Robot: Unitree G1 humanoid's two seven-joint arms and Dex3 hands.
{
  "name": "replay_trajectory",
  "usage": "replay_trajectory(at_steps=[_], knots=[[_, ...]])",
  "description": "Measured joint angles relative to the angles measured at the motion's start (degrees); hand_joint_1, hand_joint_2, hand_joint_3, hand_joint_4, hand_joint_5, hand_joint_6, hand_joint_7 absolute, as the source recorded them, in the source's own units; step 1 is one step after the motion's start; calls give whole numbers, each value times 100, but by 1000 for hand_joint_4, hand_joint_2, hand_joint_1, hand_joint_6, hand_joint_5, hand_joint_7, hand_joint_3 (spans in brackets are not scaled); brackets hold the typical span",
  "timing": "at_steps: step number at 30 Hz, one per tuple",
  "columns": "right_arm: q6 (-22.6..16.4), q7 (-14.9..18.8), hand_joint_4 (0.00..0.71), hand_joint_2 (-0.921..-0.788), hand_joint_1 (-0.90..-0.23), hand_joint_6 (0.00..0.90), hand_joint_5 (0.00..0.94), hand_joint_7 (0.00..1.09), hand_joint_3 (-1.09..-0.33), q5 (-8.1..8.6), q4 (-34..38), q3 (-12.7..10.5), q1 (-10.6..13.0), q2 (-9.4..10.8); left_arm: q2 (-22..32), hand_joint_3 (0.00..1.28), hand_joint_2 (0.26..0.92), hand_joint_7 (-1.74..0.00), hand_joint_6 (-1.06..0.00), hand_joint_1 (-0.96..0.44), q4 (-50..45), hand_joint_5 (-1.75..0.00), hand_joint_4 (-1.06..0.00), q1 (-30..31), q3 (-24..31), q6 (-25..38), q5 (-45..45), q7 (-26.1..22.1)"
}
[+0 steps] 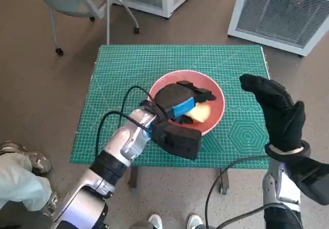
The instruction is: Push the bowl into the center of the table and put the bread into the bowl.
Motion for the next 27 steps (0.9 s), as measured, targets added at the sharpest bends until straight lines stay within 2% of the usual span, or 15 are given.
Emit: replay_trajectory(at_steps=[13,23,27], knots=[[-17,-75,86,-921,-631,-1,5,356,-738,-17,1,46,1,4,197,7,889,-8,-233,-461,-619,-5,-83,290,424,-323,-608,-154],[-14,-95,85,-921,-624,-1,4,355,-740,-90,-6,86,0,7,380,16,915,-8,-229,-498,-1255,-3,-78,720,1201,-887,-1864,-571],[12,-125,84,-921,-617,-1,3,352,-744,-92,-109,120,0,9,390,65,920,-18,-250,-510,-1371,-5,-86,871,1588,-1176,-2555,-752]])
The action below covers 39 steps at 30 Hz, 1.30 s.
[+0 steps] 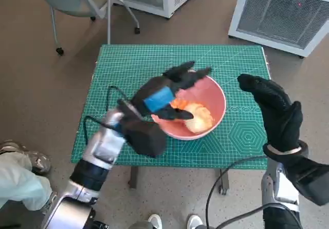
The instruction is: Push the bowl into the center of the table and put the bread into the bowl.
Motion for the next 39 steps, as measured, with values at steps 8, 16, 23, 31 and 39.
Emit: replay_trajectory(at_steps=[8,16,23,31,39], knots=[[154,-95,83,-921,-621,-1,2,350,-746,-2,-340,66,4,5,-288,264,921,-55,-311,-576,-41,-28,-150,238,663,-800,-1456,-316],[375,-273,86,-921,-642,-1,3,374,-729,-110,-687,138,-1,15,-810,388,921,-65,-291,-589,-33,-38,-188,392,1033,-1160,-2718,-840],[467,-460,88,-921,-650,-1,3,391,-711,-269,-839,183,-78,0,-926,407,921,-69,-274,-588,-103,-32,-185,451,1187,-937,-3183,-1205],[457,-598,102,-921,-645,-1,9,409,-716,-541,-835,192,-359,-81,-924,412,921,-79,-266,-603,-171,-23,-176,451,1335,-735,-3222,-1348],[457,-631,112,-921,-631,-1,11,437,-724,-616,-808,198,-584,-112,-924,413,921,-94,-257,-603,-221,-19,-177,447,1433,-569,-3258,-1377]])
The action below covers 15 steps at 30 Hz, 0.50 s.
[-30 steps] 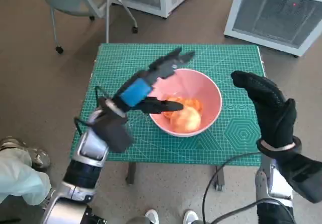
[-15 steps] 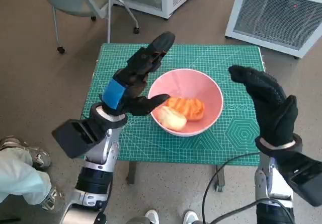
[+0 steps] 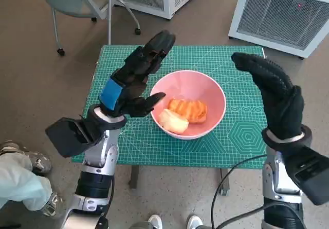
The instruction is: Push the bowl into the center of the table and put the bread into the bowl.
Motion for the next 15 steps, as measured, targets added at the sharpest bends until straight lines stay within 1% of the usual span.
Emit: replay_trajectory(at_steps=[7,15], knots=[[184,-60,120,-921,-626,-1,13,452,-727,-6,-61,-1,-50,-38,1,413,921,-104,-249,-597,-52,-17,-179,-2,65,102,-12,-27],[443,-113,116,-921,-621,-1,9,456,-726,-13,-293,-3,-105,-177,5,411,921,-121,-240,-592,-74,-16,-180,-22,91,106,3,-28]])
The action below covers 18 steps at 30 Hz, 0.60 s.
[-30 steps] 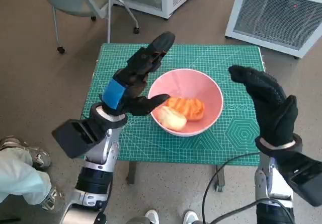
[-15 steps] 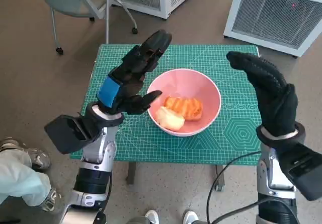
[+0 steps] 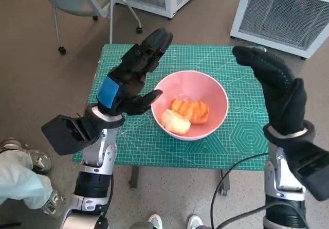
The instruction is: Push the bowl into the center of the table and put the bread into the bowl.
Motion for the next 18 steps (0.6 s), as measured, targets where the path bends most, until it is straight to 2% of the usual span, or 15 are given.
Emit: replay_trajectory(at_steps=[11,15,18], knots=[[232,-15,117,-921,-622,-1,8,463,-725,30,-108,-23,-37,-53,0,407,921,-150,-222,-616,0,-13,-182,-44,1,0,106,-1],[278,-20,119,-921,-624,-1,8,466,-723,62,-127,-38,-73,-63,0,406,921,-429,-77,-624,-3,-4,-187,-66,1,2,111,0],[305,-20,120,-921,-627,-1,8,467,-722,74,-130,-46,-92,-70,0,408,921,-529,-24,-630,-19,-2,-188,-68,2,14,116,1]])
